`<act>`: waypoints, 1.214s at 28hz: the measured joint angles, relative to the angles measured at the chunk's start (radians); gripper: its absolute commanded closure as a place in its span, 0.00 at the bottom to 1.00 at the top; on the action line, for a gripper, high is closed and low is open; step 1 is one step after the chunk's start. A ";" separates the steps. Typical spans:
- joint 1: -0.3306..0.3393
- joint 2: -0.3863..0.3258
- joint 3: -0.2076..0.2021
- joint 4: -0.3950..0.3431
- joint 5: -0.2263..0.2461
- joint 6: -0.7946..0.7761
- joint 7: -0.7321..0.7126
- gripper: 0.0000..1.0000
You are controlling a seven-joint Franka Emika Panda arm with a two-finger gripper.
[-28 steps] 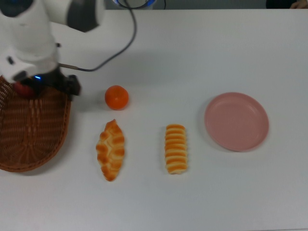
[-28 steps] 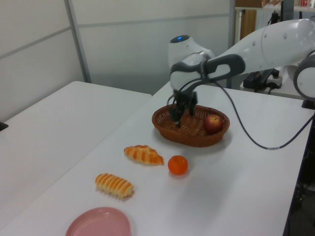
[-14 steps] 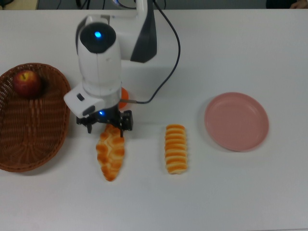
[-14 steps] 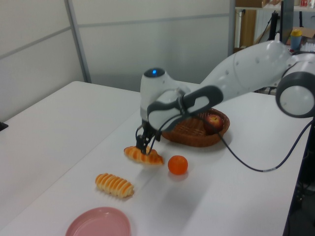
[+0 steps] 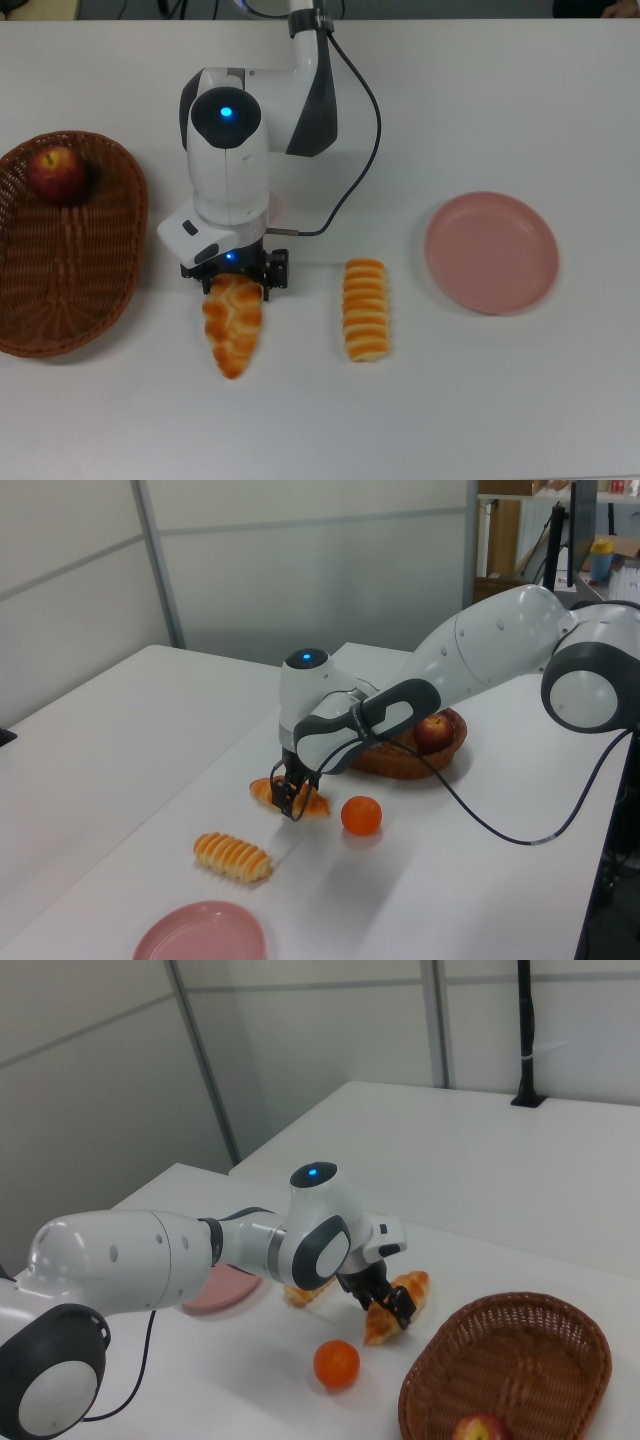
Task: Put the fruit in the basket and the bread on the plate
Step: 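Move the gripper down onto the braided bread and grasp it, then carry the braided bread onto the pink plate and release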
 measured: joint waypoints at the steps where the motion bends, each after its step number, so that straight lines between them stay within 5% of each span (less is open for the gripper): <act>1: 0.000 -0.002 -0.001 0.004 0.002 0.000 0.011 0.74; 16: 0.019 -0.057 -0.002 0.017 0.008 -0.001 0.073 0.79; 26: 0.222 -0.161 0.004 0.017 0.008 -0.093 0.207 0.78; 34: 0.388 -0.164 0.003 0.013 -0.016 -0.096 0.318 0.76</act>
